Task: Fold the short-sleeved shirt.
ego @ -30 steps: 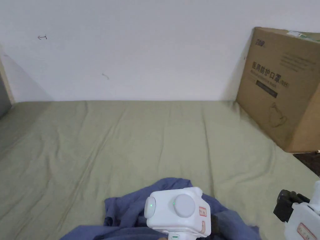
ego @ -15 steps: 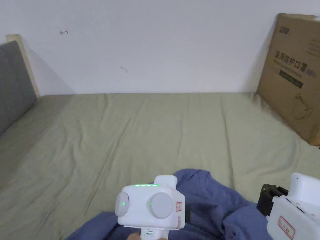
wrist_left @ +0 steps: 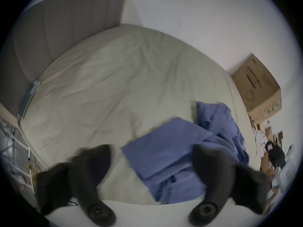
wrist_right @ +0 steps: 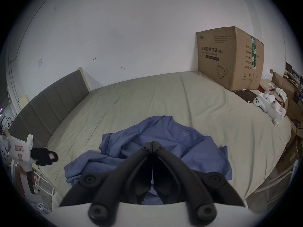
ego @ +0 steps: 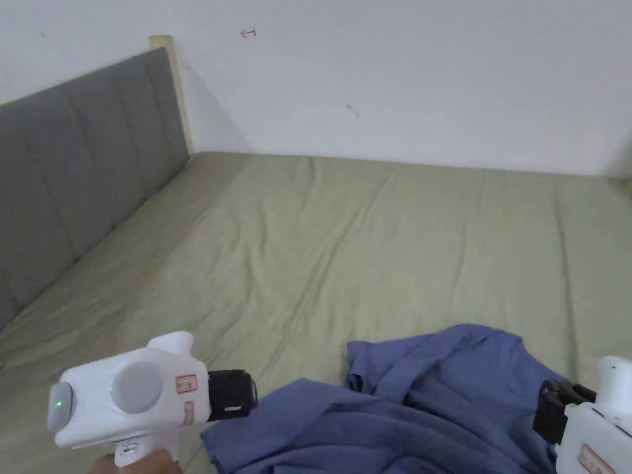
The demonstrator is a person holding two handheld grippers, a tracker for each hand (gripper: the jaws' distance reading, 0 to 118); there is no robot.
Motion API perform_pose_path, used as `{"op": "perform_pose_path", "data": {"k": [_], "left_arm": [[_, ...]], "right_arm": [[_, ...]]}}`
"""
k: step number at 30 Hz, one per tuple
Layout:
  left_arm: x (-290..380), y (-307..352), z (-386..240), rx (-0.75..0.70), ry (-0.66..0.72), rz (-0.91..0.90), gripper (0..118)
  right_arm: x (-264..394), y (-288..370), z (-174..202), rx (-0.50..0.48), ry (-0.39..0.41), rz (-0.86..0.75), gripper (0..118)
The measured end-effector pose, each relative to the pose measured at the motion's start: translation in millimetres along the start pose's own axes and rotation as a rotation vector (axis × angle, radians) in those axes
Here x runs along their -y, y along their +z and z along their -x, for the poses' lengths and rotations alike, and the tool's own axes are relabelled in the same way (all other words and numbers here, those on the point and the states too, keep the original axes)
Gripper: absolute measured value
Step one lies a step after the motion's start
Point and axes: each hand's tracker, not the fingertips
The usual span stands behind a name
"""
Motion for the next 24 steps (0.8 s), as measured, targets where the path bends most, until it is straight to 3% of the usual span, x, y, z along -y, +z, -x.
{"op": "perform_pose_path", "data": {"k": [1,2,10,11,13,14,15,16,17,18,24], "left_arm": [[-2,-2,10,-0.021,0.023,-0.004,113],[-2,-3,15,-0.019,0.032,-0.027,113],[11,-72,3,-0.028,-0.013,0.122,107],[14,-80,0,-0.028,-0.028,0.135,100],[18,-90,-3,-0.101,-0.041,0.145,56],[19,-91,-3,-0.191,-0.065,0.140,51],[18,-88,-1,-0.116,-0.051,0.135,50],[18,-85,-1,-0.104,-0.064,0.131,36],[18,-83,-2,-0.111,-0.089,0.123,11],[16,-81,-3,-0.122,-0.107,0.106,3],[14,-59,-11,-0.122,-0.122,0.097,3]], "right_arm": [[2,-3,4,-0.003,0.004,0.009,1],[3,-5,7,-0.010,0.008,0.017,1],[10,-18,26,-0.046,0.064,0.073,1],[10,-20,26,-0.048,0.062,0.080,1],[10,-21,26,-0.050,0.052,0.093,1],[10,-21,25,-0.054,0.049,0.097,1],[11,-21,25,-0.056,0.050,0.099,1],[11,-22,25,-0.055,0.055,0.101,0],[11,-23,25,-0.052,0.061,0.103,1],[12,-24,26,-0.050,0.065,0.106,0],[-7,-44,24,-0.121,0.073,0.130,1]]}}
